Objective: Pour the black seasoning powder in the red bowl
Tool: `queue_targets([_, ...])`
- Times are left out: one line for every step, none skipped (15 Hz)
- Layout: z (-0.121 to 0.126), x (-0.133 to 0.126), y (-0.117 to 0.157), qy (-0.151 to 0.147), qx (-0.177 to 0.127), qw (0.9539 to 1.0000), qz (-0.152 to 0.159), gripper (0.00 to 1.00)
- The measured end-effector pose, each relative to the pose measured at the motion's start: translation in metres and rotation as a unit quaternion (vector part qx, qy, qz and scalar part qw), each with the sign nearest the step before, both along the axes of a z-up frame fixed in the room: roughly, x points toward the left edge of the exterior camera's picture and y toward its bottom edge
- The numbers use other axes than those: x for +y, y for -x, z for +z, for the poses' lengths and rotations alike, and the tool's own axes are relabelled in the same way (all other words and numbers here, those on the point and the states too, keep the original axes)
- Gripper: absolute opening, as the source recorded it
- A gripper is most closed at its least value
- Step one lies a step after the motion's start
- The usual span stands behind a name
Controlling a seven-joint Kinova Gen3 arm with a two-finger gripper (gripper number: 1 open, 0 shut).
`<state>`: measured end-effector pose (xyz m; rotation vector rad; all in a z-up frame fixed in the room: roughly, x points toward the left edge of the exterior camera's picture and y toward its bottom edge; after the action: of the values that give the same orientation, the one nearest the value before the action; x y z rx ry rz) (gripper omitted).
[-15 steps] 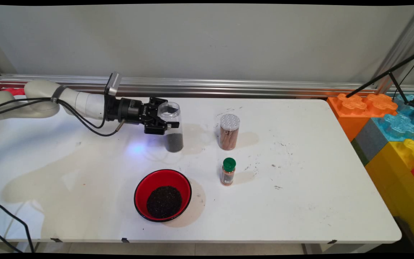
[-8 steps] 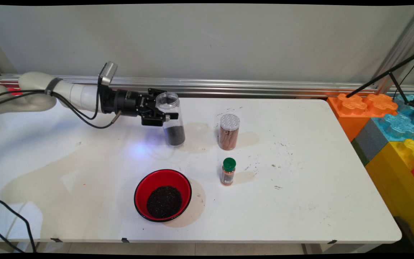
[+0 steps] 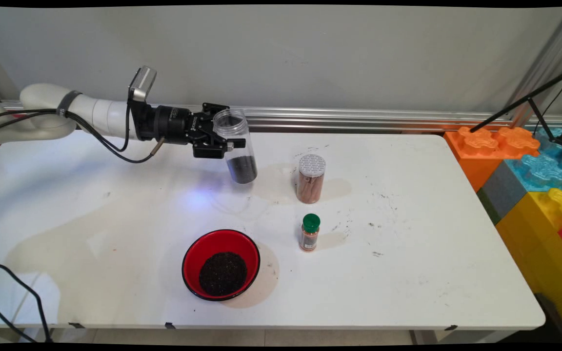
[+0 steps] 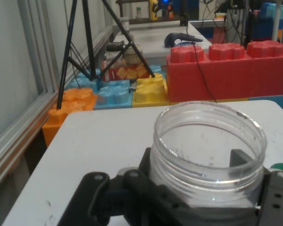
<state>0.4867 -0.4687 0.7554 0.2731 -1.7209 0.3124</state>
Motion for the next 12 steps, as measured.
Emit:
queue_targets([0.002,0.001,0.002,0.010,-0.002,0.9999,-0.004,0.00])
queue_targets([0.003,0.002,0.003,0.016,-0.004,0.9998,-0.007,0.00])
queue_targets([0.005,0.005,0.005,0.033,-0.011,0.9993,-0.014,0.00])
queue_targets([0.005,0.006,0.006,0.041,-0.015,0.9989,-0.016,0.00])
queue_targets([0.005,0.008,0.007,0.051,-0.021,0.9983,-0.020,0.00])
queue_targets([0.005,0.010,0.008,0.065,-0.029,0.9971,-0.027,0.00])
queue_targets([0.004,0.013,0.009,0.076,-0.037,0.9959,-0.033,0.00])
queue_targets([0.004,0.015,0.010,0.084,-0.041,0.9949,-0.036,0.00])
queue_targets([0.004,0.016,0.010,0.091,-0.045,0.9941,-0.039,0.00])
queue_targets([0.004,0.018,0.011,0.098,-0.049,0.9930,-0.043,0.00])
queue_targets([0.003,0.020,0.011,0.110,-0.054,0.9913,-0.048,0.00])
queue_targets([0.003,0.022,0.012,0.119,-0.058,0.9899,-0.052,0.00])
